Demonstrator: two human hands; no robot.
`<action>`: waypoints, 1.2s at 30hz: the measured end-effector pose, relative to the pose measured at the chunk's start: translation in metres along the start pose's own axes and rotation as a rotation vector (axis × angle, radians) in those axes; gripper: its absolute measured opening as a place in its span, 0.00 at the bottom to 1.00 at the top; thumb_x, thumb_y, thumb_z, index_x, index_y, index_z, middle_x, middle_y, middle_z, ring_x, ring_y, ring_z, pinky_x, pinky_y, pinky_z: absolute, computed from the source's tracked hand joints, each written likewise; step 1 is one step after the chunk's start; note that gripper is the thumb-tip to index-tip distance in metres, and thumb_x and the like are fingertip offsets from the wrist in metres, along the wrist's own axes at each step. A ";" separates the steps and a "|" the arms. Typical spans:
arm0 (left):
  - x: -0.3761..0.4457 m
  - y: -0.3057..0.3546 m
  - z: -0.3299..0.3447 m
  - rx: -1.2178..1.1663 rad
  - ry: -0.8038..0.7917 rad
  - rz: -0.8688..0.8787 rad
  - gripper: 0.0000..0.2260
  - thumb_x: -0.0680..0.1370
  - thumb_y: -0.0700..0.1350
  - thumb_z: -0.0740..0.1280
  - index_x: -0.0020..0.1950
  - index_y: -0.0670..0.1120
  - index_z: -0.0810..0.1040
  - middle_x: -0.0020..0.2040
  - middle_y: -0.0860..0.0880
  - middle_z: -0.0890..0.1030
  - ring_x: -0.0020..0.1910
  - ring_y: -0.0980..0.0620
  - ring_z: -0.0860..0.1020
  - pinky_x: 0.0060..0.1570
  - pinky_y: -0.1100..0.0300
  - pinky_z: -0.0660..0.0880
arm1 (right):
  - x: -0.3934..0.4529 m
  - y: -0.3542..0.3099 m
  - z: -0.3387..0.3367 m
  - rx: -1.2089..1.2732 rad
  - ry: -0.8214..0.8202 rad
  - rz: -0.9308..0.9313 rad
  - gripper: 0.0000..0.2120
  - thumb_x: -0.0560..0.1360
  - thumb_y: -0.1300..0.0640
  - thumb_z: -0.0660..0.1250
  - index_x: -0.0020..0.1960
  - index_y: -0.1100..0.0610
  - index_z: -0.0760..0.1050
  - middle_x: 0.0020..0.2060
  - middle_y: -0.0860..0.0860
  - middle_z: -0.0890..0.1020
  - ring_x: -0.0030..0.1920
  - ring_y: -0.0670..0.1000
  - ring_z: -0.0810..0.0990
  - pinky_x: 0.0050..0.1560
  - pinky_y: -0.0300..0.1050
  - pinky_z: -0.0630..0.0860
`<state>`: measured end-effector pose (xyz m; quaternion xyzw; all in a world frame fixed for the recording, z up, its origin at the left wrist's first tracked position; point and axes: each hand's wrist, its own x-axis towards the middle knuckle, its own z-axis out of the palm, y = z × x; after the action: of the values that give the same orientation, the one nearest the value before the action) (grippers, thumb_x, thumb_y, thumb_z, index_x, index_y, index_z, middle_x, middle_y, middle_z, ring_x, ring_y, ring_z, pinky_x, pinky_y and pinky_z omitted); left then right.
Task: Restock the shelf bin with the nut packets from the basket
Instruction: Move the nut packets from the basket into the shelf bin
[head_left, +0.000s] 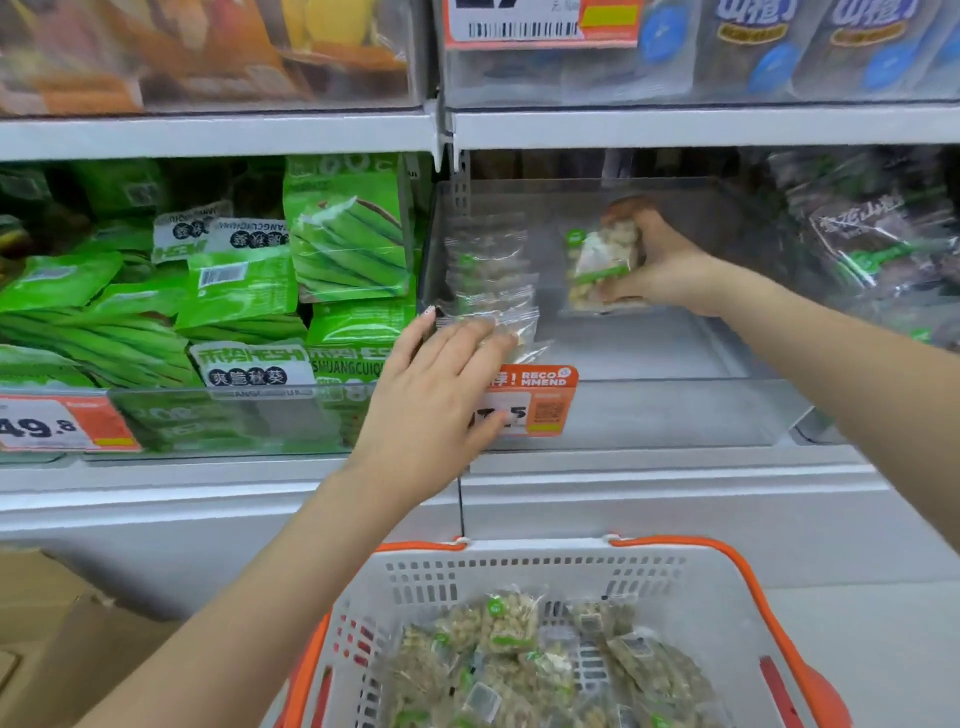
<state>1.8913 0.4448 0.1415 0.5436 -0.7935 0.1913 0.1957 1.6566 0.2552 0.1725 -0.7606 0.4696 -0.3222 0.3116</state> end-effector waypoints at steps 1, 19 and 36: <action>0.001 0.000 0.001 -0.008 0.010 -0.009 0.24 0.71 0.55 0.61 0.65 0.47 0.72 0.61 0.48 0.77 0.60 0.48 0.75 0.71 0.52 0.51 | 0.013 0.005 0.001 -0.037 0.001 -0.026 0.36 0.64 0.66 0.78 0.66 0.57 0.64 0.60 0.52 0.73 0.57 0.50 0.75 0.56 0.36 0.73; 0.003 0.002 0.010 -0.055 0.058 -0.027 0.20 0.72 0.53 0.65 0.62 0.49 0.74 0.60 0.50 0.77 0.61 0.51 0.74 0.69 0.51 0.53 | 0.050 0.041 0.056 0.281 0.036 0.029 0.49 0.69 0.78 0.67 0.75 0.56 0.38 0.60 0.49 0.67 0.46 0.40 0.77 0.36 0.32 0.78; 0.003 0.005 0.007 -0.083 0.023 -0.054 0.20 0.72 0.53 0.65 0.62 0.49 0.74 0.60 0.50 0.77 0.61 0.50 0.74 0.69 0.51 0.52 | 0.054 0.054 0.054 0.101 0.190 0.189 0.44 0.65 0.59 0.79 0.71 0.51 0.54 0.53 0.46 0.73 0.57 0.50 0.75 0.56 0.42 0.76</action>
<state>1.8848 0.4407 0.1361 0.5538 -0.7836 0.1590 0.2323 1.6904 0.1951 0.1091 -0.6624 0.5498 -0.3851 0.3326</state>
